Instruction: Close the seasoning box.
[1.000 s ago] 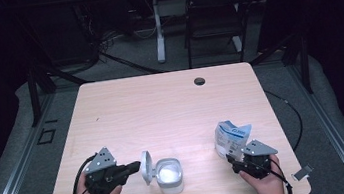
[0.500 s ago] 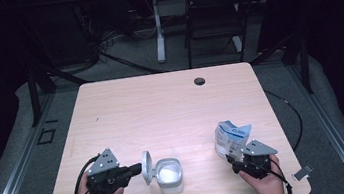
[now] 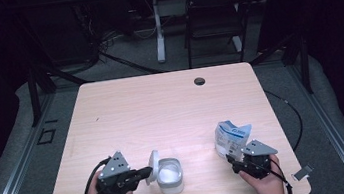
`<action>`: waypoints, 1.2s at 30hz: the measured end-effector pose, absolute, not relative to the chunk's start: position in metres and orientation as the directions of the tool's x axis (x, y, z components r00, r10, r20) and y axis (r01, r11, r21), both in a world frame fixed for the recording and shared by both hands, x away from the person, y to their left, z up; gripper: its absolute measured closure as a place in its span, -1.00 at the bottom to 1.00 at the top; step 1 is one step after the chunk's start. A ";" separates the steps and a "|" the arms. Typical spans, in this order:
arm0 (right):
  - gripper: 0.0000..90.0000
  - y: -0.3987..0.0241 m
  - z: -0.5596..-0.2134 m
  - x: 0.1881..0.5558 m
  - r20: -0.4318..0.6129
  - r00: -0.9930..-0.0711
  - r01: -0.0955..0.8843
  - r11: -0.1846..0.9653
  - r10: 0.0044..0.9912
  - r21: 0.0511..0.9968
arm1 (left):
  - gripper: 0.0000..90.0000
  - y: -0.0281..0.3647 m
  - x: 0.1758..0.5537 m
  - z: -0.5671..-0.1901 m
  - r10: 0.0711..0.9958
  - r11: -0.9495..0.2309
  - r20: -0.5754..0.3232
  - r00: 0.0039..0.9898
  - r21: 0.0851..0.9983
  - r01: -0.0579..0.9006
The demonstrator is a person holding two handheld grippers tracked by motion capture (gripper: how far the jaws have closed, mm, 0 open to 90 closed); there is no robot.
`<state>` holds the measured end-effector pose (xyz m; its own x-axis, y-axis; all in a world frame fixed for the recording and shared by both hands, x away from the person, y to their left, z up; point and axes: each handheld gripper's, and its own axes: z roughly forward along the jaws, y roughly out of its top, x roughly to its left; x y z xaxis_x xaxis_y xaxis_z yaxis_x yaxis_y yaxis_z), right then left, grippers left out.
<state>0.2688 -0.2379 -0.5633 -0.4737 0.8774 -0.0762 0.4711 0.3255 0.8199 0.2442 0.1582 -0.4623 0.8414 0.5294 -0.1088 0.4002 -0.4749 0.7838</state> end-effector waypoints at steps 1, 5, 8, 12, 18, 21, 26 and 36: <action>-0.12 -0.238 -0.563 0.269 -0.077 -0.474 0.471 0.326 0.877 0.820 | 1.00 0.154 0.244 -0.465 0.523 -0.486 -0.104 0.846 0.779 0.396; -0.12 -0.237 -0.563 0.269 -0.076 -0.475 0.468 0.326 0.876 0.822 | 1.00 0.146 0.242 -0.468 0.504 -0.509 -0.096 0.859 0.770 0.384; -0.12 -0.237 -0.563 0.269 -0.076 -0.476 0.467 0.325 0.876 0.822 | 1.00 0.146 0.241 -0.468 0.504 -0.505 -0.095 0.859 0.774 0.382; -0.12 -0.237 -0.564 0.269 -0.074 -0.474 0.468 0.322 0.877 0.823 | 1.00 0.146 0.241 -0.468 0.505 -0.503 -0.094 0.858 0.775 0.381; -0.12 -0.236 -0.564 0.269 -0.071 -0.475 0.466 0.319 0.877 0.825 | 1.00 0.145 0.240 -0.468 0.497 -0.503 -0.101 0.862 0.776 0.380; -0.12 -0.237 -0.564 0.269 -0.076 -0.478 0.468 0.327 0.875 0.821 | 1.00 0.145 0.240 -0.467 0.498 -0.501 -0.100 0.861 0.777 0.381; -0.12 -0.237 -0.565 0.269 -0.074 -0.476 0.467 0.323 0.876 0.823 | 1.00 0.146 0.240 -0.466 0.501 -0.495 -0.101 0.859 0.781 0.380; -0.12 -0.236 -0.564 0.269 -0.073 -0.479 0.465 0.324 0.875 0.824 | 1.00 0.155 0.240 -0.459 0.524 -0.472 -0.088 0.847 0.798 0.375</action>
<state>0.2688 -0.2355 -0.5644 -0.4790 0.8748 -0.0734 0.4648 0.3236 0.8241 0.2395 0.1548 -0.4588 0.8468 0.5245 -0.0884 0.3754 -0.4716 0.7979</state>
